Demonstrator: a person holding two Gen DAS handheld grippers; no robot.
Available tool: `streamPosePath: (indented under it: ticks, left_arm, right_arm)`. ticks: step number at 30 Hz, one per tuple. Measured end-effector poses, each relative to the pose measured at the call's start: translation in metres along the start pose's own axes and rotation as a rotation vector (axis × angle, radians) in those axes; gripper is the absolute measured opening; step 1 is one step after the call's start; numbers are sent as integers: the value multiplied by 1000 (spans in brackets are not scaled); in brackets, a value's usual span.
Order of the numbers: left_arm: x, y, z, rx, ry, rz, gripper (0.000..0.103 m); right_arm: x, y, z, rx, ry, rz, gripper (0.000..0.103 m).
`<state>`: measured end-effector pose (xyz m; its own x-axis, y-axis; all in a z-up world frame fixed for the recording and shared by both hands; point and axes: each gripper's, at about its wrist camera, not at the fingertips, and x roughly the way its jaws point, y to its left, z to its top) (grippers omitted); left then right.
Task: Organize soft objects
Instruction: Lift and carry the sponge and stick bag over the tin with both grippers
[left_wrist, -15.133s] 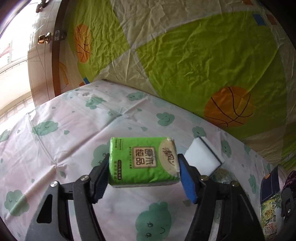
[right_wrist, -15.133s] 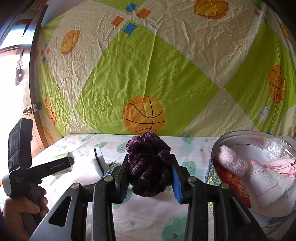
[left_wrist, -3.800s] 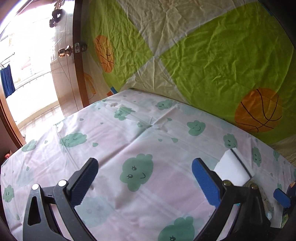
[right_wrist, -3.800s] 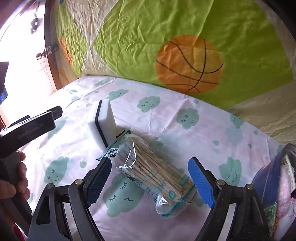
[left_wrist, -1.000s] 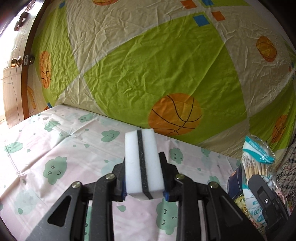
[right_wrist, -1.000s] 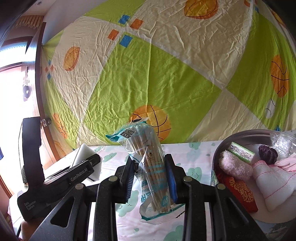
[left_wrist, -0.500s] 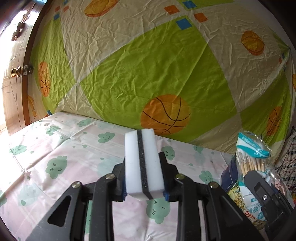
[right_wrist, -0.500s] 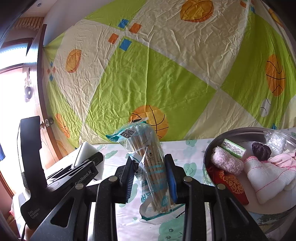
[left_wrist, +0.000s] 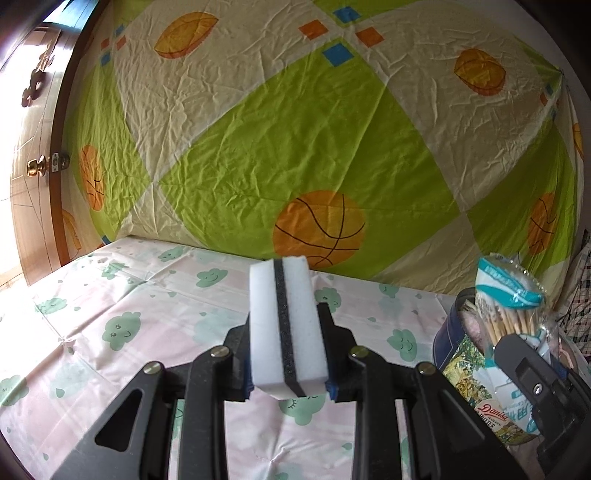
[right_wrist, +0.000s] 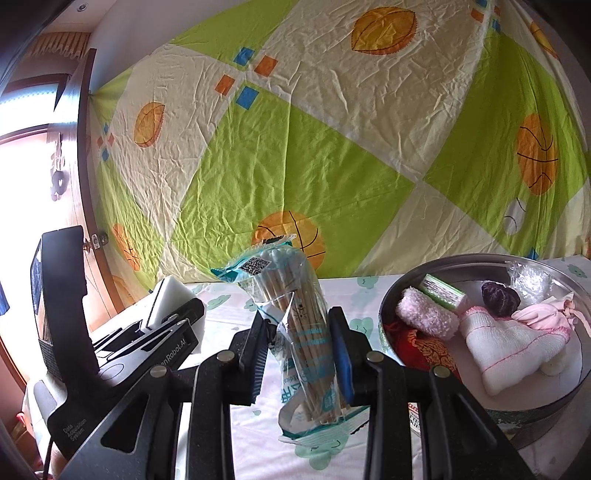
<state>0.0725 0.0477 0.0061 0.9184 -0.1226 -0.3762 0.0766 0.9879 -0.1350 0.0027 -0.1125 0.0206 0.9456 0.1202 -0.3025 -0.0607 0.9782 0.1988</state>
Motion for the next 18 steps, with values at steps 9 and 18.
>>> streamPosePath:
  ticks: [9,18]
  left_arm:
    - [-7,-13,-4,4,8,-16,27]
    - [-14,-31,-5,0,8,-51,27]
  right_arm:
    - [-17,-7,-1,-23,-30,-24,34]
    - [-33,-16,-1,-51,-67,-58,34]
